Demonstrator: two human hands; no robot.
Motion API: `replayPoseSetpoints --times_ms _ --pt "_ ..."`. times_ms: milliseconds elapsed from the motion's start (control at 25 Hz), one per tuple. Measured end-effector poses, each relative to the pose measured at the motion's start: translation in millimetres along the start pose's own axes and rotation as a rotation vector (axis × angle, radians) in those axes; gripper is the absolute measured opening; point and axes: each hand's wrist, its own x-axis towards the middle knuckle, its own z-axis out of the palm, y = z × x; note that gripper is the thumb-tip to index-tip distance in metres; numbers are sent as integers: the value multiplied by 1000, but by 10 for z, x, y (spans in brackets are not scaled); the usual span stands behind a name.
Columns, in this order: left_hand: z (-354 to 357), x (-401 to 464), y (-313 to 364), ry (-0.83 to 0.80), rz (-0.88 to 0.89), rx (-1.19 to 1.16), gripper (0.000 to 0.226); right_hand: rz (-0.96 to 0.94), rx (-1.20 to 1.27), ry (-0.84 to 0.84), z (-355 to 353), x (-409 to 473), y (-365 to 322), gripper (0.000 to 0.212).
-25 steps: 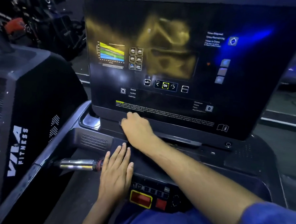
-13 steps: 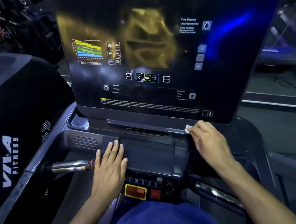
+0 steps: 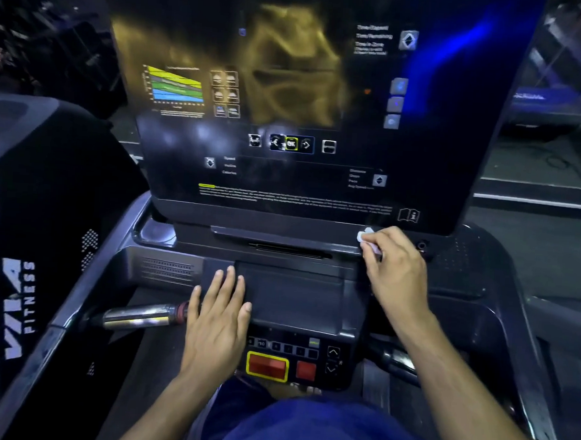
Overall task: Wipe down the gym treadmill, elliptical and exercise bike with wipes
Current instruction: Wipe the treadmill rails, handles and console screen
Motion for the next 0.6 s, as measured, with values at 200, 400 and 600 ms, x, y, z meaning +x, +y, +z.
replayPoseSetpoints --times_ms 200,400,600 --pt "-64 -49 -124 -51 87 16 63 -174 7 -142 440 323 -663 7" --pt "-73 -87 -338 -80 164 -17 59 -337 -16 -342 1096 464 -1407 15" --pt "-59 -188 -705 -108 268 -175 58 -426 -15 -409 1772 593 -2193 10"
